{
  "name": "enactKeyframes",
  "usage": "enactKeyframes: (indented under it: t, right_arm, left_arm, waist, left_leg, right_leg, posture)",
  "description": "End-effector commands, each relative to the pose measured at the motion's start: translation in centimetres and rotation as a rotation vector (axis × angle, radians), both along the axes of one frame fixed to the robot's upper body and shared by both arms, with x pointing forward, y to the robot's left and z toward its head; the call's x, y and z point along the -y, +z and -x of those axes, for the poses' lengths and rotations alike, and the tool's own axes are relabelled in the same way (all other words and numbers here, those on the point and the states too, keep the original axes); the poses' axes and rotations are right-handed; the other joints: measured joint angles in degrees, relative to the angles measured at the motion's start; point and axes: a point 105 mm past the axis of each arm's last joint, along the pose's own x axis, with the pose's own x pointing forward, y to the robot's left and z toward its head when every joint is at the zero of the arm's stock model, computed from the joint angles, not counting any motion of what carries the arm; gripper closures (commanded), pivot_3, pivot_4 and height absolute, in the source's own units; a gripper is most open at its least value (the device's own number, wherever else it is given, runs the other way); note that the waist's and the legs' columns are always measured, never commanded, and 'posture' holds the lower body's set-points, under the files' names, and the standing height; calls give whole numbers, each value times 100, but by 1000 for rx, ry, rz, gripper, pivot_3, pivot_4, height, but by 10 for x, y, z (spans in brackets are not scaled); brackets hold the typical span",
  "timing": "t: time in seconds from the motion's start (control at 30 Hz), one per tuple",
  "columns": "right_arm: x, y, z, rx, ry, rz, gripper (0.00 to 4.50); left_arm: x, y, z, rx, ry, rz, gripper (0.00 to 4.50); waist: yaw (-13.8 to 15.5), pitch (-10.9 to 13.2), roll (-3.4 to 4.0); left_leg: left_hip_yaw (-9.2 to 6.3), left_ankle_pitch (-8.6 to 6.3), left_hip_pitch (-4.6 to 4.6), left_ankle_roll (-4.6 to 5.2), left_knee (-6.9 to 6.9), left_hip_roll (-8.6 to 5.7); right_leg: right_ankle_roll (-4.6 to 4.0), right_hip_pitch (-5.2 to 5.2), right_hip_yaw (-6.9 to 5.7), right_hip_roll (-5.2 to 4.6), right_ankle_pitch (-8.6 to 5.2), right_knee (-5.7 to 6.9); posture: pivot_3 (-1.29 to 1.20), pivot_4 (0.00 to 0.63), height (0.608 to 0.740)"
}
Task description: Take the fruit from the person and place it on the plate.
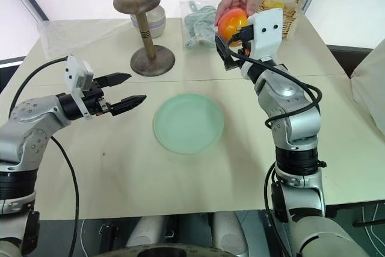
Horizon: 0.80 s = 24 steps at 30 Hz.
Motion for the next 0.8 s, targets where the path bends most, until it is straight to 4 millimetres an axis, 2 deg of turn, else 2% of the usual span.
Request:
enactKeyframes:
  t: [0.03,0.33,0.8]
  right_arm:
    - [-6,14,0,62,10,11,53]
    - [-1,4,-14,59,-63,82,53]
    - [14,6,-28,78,-173,92,53]
  left_arm:
    - [0,13,5,53,-3,9,0]
    - [1,12,5,53,-1,15,0]
    - [2,12,5,55,2,21,0]
  waist:
    - [-4,0,0]
    - [-3,0,1]
    - [0,1,2]
  left_leg:
    - [0,0,0,0,-1,0]
    - [0,0,0,0,-2,0]
    - [1,0,-1,-1,-5,-2]
  right_leg:
    - [0,-1,0,0,0,0]
    - [-1,-3,0,-1,0,0]
    - [-2,-4,1,-4,0,-1]
  posture:
    - [0,150,740]
    - [0,150,740]
    - [0,150,740]
